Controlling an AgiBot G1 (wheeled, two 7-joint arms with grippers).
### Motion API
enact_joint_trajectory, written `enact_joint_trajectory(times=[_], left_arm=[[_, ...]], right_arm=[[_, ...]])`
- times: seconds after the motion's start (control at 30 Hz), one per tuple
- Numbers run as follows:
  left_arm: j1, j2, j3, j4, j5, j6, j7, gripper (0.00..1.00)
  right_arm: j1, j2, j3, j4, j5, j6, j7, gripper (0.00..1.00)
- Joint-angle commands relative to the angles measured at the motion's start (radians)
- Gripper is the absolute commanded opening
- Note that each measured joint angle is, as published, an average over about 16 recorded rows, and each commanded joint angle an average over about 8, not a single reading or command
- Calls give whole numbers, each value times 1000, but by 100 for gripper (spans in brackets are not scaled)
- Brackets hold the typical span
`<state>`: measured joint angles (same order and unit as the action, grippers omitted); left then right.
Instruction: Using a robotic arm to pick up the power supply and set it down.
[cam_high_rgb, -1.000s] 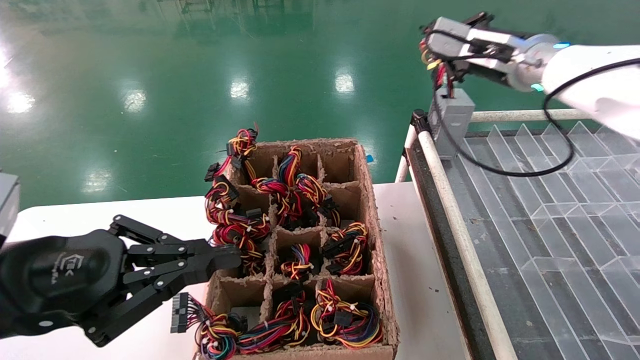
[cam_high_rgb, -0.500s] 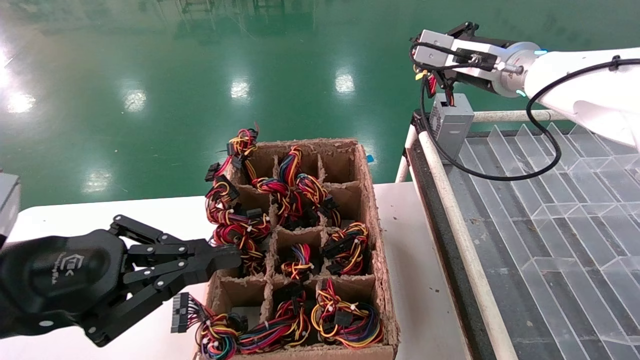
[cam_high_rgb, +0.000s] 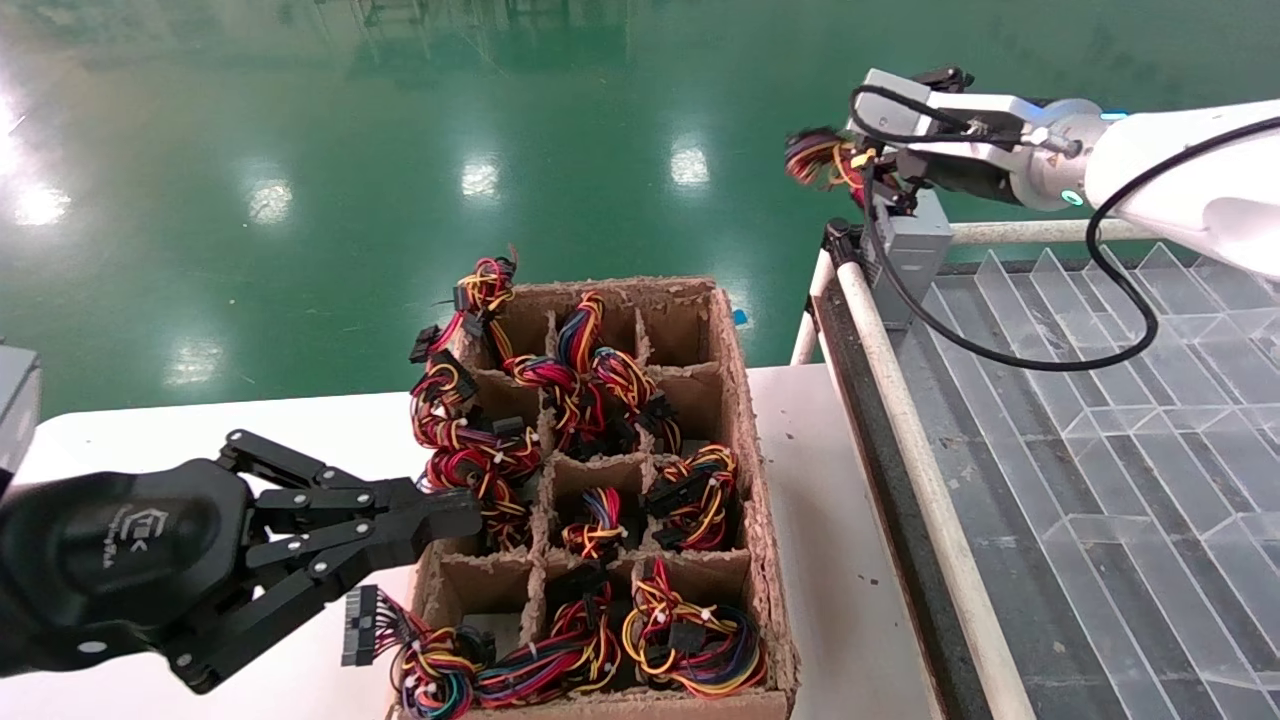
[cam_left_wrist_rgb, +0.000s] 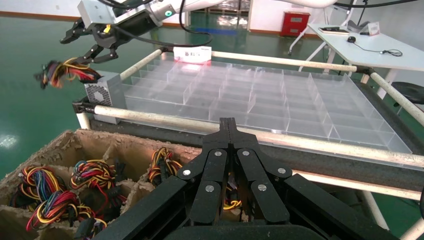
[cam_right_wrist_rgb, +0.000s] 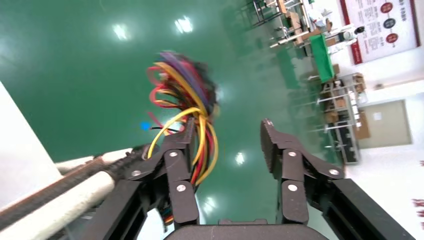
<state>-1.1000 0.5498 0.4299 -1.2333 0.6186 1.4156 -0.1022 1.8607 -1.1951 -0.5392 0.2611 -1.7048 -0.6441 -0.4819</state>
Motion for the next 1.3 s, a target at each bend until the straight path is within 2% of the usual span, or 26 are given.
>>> enact_joint_trajectory(times=[0.03,0.13,0.33,0.53,0.73,0.83,0.87,1.1,1.13,1.3], left_arm=[[0,0,0,0,0,0,0,0],[0,0,0,0,0,0,0,0],[0,0,0,0,0,0,0,0],[0,0,0,0,0,0,0,0],[0,0,0,0,0,0,0,0],[0,0,0,0,0,0,0,0],[0,0,0,0,0,0,0,6],[0,0,0,0,0,0,0,94],[0,0,0,0,0,0,0,100],[0,0,0,0,0,0,0,100]], right_arm=[[0,6,4,-4,7,-15,5,100],[-3,24,27,4,46,-54,10,100],[-39,90,103,32,177,-190,5,100],[-76,120,134,17,227,-237,-8,100],[-106,168,194,10,334,-371,0,100],[-131,189,210,36,372,-409,17,100],[-139,193,210,49,378,-410,25,100],[-216,239,213,171,446,-457,104,100],[-228,246,214,189,457,-465,116,100],[-286,282,219,276,511,-505,174,100]])
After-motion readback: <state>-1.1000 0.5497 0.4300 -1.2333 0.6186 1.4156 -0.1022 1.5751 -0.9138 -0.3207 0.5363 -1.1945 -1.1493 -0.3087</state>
